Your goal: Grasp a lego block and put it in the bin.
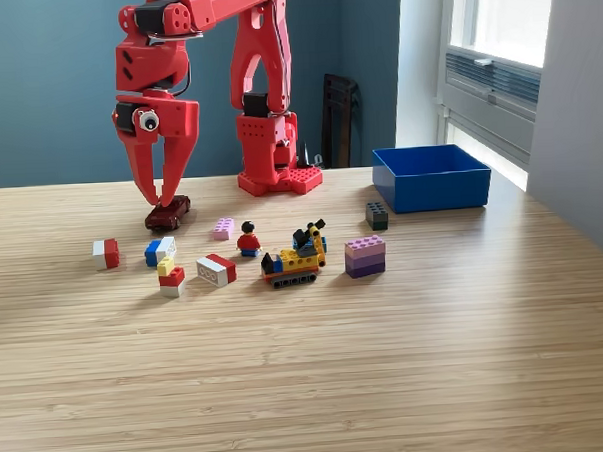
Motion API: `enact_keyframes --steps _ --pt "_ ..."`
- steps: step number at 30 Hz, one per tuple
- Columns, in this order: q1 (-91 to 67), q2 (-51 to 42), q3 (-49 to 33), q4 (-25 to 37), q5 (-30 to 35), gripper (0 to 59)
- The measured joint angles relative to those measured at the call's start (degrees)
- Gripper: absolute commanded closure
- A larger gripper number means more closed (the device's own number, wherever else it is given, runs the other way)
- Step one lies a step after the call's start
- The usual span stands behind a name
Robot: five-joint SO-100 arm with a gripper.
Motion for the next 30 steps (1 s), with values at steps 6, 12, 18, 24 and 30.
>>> enact_keyframes --steps 6,12,18,24,30 --pt "-0.18 0.00 0.00 0.00 2.46 40.1" --pt "-1.76 0.00 0.00 0.00 4.57 30.6" --pt "-1.85 -4.31 0.00 0.00 6.50 28.8" --pt "-1.76 -11.16 -1.93 0.00 6.68 30.6" --pt "-1.76 -13.80 -2.81 0.00 7.56 32.4"
